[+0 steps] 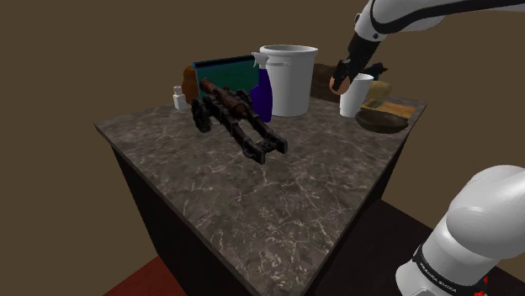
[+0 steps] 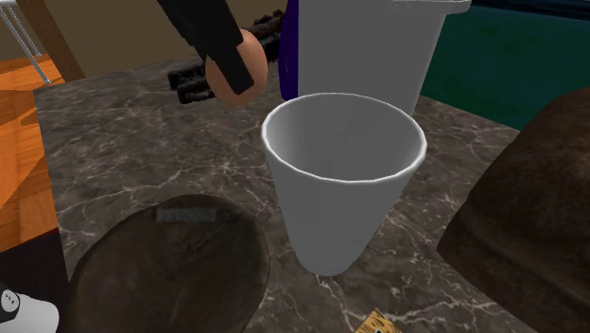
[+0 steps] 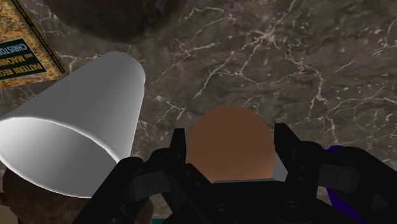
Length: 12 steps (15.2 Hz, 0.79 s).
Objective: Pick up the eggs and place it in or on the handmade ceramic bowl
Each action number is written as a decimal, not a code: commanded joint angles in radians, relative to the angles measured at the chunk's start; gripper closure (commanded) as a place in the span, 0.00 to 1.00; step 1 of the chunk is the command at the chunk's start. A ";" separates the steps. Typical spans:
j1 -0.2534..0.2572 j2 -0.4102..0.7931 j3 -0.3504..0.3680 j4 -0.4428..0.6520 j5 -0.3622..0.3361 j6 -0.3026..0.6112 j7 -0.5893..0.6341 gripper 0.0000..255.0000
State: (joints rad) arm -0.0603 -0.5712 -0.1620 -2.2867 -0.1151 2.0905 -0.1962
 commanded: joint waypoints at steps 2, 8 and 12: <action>-0.015 -0.047 -0.030 -0.023 -0.009 -0.021 -0.039 1.00; -0.066 -0.168 -0.128 -0.083 -0.048 -0.072 -0.161 1.00; -0.109 -0.242 -0.214 -0.099 -0.086 -0.118 -0.265 1.00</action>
State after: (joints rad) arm -0.1563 -0.7930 -0.3475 -2.3862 -0.1889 1.9888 -0.4256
